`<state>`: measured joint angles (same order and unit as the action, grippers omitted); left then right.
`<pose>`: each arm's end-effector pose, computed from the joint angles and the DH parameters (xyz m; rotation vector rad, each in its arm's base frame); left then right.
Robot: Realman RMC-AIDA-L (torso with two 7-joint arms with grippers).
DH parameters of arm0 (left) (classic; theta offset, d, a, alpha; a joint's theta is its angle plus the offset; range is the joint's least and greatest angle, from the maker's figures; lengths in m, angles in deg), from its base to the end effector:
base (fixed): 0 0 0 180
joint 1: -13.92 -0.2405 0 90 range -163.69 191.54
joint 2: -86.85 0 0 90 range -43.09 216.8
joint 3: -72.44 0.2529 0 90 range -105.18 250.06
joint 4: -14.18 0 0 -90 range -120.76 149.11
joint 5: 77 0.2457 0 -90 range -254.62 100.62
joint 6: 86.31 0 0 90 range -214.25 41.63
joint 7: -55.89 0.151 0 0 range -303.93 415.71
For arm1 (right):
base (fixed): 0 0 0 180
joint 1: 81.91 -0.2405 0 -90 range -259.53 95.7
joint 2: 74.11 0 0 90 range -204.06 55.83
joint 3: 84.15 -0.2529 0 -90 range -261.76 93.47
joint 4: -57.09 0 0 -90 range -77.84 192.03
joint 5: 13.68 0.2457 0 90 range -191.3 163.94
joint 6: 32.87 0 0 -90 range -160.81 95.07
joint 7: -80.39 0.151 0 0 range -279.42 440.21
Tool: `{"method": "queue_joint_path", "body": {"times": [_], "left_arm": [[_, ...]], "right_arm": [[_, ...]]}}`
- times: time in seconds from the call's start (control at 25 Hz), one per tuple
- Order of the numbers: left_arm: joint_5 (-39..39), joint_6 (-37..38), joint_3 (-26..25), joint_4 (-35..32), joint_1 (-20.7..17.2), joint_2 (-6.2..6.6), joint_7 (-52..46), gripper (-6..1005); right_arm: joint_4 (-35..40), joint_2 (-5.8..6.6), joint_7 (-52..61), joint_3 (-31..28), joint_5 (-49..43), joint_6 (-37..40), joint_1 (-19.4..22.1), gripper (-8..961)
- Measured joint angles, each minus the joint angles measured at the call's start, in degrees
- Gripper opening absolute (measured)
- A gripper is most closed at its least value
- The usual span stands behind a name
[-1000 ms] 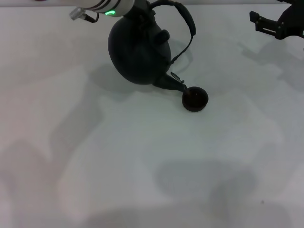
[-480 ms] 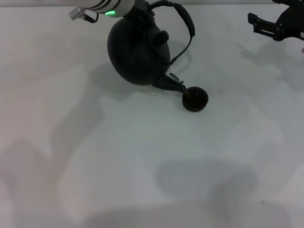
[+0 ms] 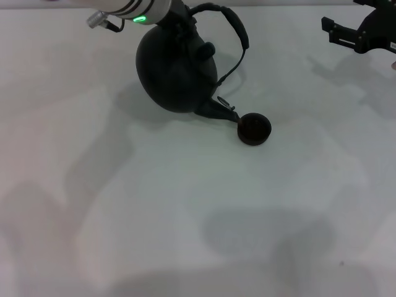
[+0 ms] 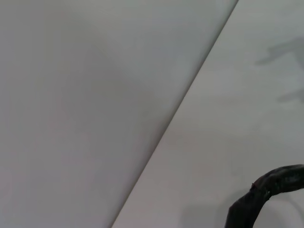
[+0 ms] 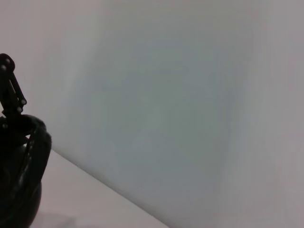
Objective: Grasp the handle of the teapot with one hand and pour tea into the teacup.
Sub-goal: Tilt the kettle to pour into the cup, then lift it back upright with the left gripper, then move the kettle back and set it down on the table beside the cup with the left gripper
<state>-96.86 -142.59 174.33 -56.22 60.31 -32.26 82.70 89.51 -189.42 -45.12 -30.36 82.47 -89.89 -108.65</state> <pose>-0.0678 0.4427 -0.0757 -2.4278 -0.1636 0.3667 0.3237 0.4156 0.0253 -2.2065 0.3730 0.4582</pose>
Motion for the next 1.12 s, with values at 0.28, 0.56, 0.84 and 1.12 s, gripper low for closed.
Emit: {"method": "queue_joint_path", "body": {"times": [0.28,0.56,0.84,1.12], "left_arm": [[-0.28,0.45,-0.16,-0.01,-0.35,-0.07,-0.01,125],[-2.75,1.08,-1.72,-0.82,-1.49,-0.05,-0.59,125],[-8.50,2.67,-7.34,-2.43,-4.88,0.10,3.76,125],[-18.85,2.69,-14.36,-3.21,-9.14,0.17,14.13,125]], "right_arm": [[-0.62,0.00,0.00,-0.10,0.00,0.00,-0.10,860],[-1.25,0.00,0.00,-0.22,0.00,-0.02,-0.11,860],[-1.34,0.00,0.00,-0.10,0.00,0.16,-0.16,860],[-1.34,0.09,0.12,0.03,0.00,0.35,-0.26,860]]}}
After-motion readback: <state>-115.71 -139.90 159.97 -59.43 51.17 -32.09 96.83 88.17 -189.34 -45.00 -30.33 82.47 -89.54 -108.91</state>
